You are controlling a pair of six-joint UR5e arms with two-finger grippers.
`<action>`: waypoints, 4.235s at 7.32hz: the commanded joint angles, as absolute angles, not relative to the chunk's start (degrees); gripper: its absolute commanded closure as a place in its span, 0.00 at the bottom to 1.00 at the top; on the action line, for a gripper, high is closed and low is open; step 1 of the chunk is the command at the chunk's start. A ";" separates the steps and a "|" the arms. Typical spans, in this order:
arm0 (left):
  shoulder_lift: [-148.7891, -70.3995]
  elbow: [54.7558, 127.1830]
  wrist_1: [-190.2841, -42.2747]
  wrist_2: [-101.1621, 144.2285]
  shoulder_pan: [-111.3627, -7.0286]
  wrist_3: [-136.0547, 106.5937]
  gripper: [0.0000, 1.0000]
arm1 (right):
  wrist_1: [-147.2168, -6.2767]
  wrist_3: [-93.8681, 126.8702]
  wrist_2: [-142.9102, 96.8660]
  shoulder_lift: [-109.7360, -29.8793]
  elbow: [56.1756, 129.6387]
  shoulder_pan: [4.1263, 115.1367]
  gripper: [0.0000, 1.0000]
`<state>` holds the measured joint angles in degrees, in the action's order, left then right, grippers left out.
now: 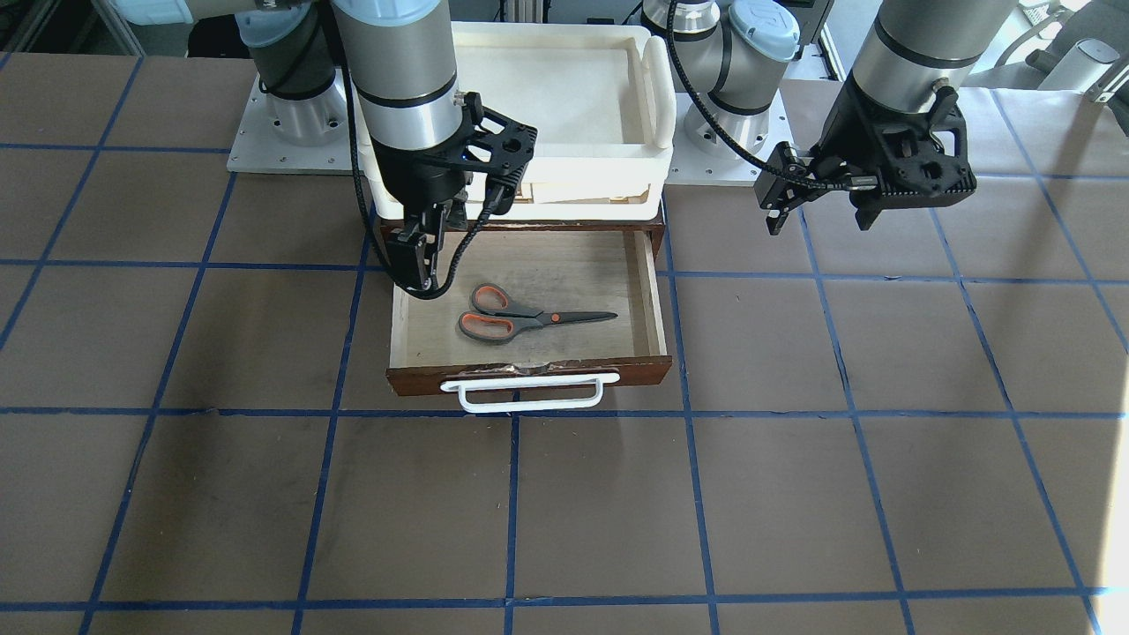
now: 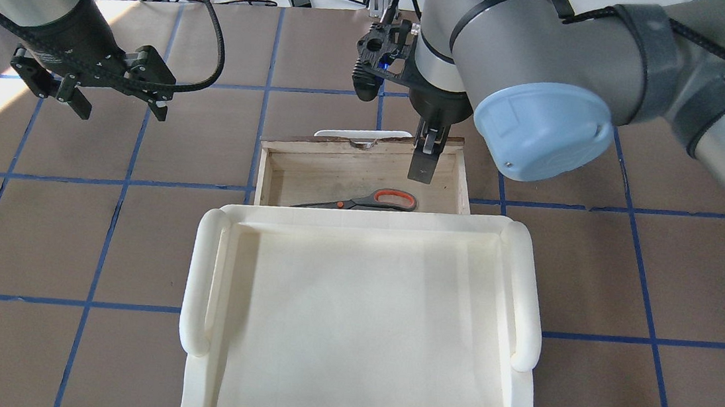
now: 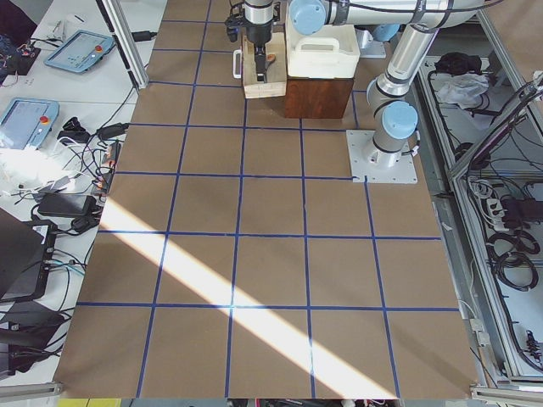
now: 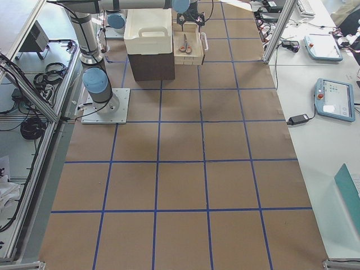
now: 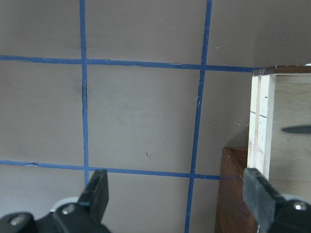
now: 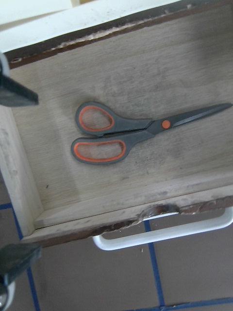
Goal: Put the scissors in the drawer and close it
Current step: 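Raise the right gripper out of the drawer and withdraw it, then move the left gripper over the drawer's white handle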
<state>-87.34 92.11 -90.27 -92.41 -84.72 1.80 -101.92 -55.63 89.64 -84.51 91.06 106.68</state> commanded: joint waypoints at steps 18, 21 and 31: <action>-118.72 80.51 -64.35 -89.47 -101.59 -20.47 0.00 | -92.46 -0.26 90.79 -92.73 87.98 92.02 0.00; -121.46 80.60 -66.17 -89.21 -103.97 -21.97 0.00 | -93.08 -0.96 91.32 -92.72 88.85 92.02 0.00; -119.53 79.55 -78.66 -87.46 -105.73 -24.77 0.00 | -92.90 -0.97 90.79 -92.99 88.51 92.20 0.00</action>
